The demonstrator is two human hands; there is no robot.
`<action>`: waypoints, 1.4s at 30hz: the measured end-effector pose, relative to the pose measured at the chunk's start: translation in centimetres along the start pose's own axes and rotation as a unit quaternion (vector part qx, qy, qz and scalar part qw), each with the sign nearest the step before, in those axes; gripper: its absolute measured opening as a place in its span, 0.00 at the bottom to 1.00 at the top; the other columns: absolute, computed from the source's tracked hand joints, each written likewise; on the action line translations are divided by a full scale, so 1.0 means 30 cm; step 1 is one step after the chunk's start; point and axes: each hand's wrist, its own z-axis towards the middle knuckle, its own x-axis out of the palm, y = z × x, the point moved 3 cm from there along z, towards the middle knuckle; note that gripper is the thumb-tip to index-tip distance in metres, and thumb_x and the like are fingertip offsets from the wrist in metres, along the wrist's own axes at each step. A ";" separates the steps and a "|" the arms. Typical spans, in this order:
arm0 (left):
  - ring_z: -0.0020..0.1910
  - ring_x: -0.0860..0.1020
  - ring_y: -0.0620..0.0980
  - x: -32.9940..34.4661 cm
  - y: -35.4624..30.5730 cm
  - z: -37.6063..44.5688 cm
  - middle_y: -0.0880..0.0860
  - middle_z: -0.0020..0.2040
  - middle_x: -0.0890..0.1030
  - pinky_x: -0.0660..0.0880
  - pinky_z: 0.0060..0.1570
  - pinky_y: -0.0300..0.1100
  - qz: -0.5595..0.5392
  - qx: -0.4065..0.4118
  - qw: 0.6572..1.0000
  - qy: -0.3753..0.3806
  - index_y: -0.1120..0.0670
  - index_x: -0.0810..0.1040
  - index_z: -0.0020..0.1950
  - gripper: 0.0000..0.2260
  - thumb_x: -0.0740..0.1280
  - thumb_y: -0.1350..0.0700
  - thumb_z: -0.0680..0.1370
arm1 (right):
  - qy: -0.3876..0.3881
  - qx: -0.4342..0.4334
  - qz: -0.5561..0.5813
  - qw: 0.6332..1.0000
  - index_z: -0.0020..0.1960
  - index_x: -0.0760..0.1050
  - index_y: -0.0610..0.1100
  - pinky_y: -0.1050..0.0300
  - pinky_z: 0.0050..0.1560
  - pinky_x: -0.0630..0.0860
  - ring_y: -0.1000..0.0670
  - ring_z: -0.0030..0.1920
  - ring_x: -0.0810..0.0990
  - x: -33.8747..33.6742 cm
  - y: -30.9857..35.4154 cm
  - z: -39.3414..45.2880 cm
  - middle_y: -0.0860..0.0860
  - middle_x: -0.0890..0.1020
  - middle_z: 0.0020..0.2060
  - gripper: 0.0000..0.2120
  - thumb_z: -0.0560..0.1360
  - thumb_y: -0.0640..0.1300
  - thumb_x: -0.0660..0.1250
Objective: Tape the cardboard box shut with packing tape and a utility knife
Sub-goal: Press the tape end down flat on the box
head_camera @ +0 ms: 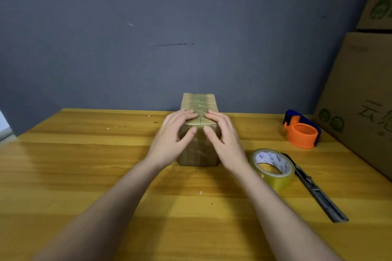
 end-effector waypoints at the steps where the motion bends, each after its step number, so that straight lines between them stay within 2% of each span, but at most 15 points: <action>1: 0.68 0.66 0.43 -0.001 0.001 0.005 0.43 0.64 0.74 0.61 0.68 0.38 -0.016 -0.012 1.000 -0.011 0.47 0.74 0.63 0.20 0.58 0.41 0.75 | -0.030 0.012 0.004 0.999 0.63 0.71 0.51 0.56 0.68 0.65 0.54 0.66 0.69 0.011 0.002 0.001 0.56 0.73 0.65 0.22 0.74 0.59 0.56; 4: 0.66 0.69 0.43 0.006 0.002 0.013 0.42 0.61 0.77 0.63 0.66 0.38 -0.027 -0.019 0.999 -0.039 0.47 0.77 0.60 0.18 0.59 0.42 0.75 | -0.087 0.018 -0.032 0.996 0.60 0.73 0.50 0.58 0.65 0.67 0.53 0.63 0.72 0.035 0.005 0.003 0.55 0.75 0.62 0.20 0.75 0.59 0.55; 8: 0.68 0.68 0.43 0.026 0.013 -0.002 0.44 0.64 0.76 0.62 0.69 0.38 -0.015 0.006 0.999 -0.040 0.48 0.75 0.63 0.17 0.61 0.45 0.76 | -0.099 0.002 -0.064 0.993 0.61 0.74 0.50 0.58 0.64 0.68 0.53 0.62 0.73 0.037 -0.004 0.000 0.56 0.75 0.62 0.20 0.75 0.58 0.57; 17: 0.72 0.61 0.43 0.009 0.027 -0.013 0.45 0.70 0.69 0.57 0.71 0.38 0.067 0.050 0.996 0.017 0.47 0.67 0.70 0.25 0.67 0.47 0.74 | -0.035 -0.060 -0.148 0.986 0.68 0.67 0.50 0.51 0.67 0.67 0.51 0.66 0.70 0.006 -0.012 -0.011 0.55 0.70 0.68 0.24 0.74 0.58 0.61; 24: 0.74 0.59 0.45 -0.001 0.027 -0.014 0.46 0.72 0.66 0.56 0.73 0.41 0.089 0.065 0.992 0.056 0.48 0.64 0.72 0.34 0.74 0.49 0.69 | 0.027 -0.075 -0.195 0.978 0.72 0.61 0.51 0.49 0.68 0.67 0.49 0.69 0.67 -0.007 -0.019 -0.016 0.55 0.64 0.71 0.36 0.68 0.54 0.72; 27: 0.73 0.58 0.43 -0.005 0.022 -0.007 0.42 0.70 0.66 0.55 0.72 0.39 0.035 0.034 0.997 0.057 0.47 0.66 0.70 0.29 0.68 0.47 0.71 | 0.025 -0.049 -0.162 0.985 0.71 0.62 0.51 0.51 0.68 0.66 0.51 0.69 0.66 -0.001 -0.008 -0.011 0.56 0.65 0.70 0.35 0.67 0.57 0.69; 30: 0.72 0.61 0.40 0.001 0.016 -0.002 0.40 0.67 0.70 0.53 0.69 0.29 -0.047 -0.001 0.999 0.028 0.46 0.71 0.67 0.21 0.59 0.43 0.75 | -0.048 -0.010 -0.098 0.994 0.66 0.67 0.49 0.53 0.66 0.67 0.52 0.66 0.69 0.022 0.022 -0.014 0.55 0.70 0.67 0.27 0.72 0.62 0.59; 32: 0.71 0.62 0.40 0.008 0.021 -0.003 0.41 0.66 0.72 0.52 0.68 0.25 -0.061 -0.012 0.998 0.007 0.46 0.73 0.65 0.20 0.56 0.43 0.76 | -0.091 0.014 -0.071 0.993 0.63 0.69 0.49 0.54 0.64 0.68 0.52 0.64 0.70 0.044 0.032 -0.014 0.54 0.72 0.64 0.25 0.73 0.62 0.57; 36: 0.71 0.63 0.41 0.014 0.023 -0.009 0.44 0.67 0.72 0.53 0.69 0.27 -0.004 0.008 1.000 0.003 0.47 0.72 0.66 0.19 0.54 0.45 0.78 | -0.128 0.006 -0.109 0.986 0.62 0.69 0.49 0.56 0.60 0.68 0.50 0.61 0.72 0.065 0.023 -0.013 0.53 0.73 0.63 0.22 0.74 0.61 0.57; 42: 0.73 0.59 0.41 0.012 0.024 -0.014 0.44 0.71 0.68 0.54 0.72 0.37 0.059 0.042 0.997 0.030 0.46 0.66 0.70 0.19 0.57 0.47 0.79 | -0.079 -0.042 -0.164 0.982 0.67 0.66 0.48 0.60 0.65 0.64 0.49 0.65 0.71 0.048 -0.011 -0.015 0.52 0.70 0.67 0.26 0.74 0.60 0.60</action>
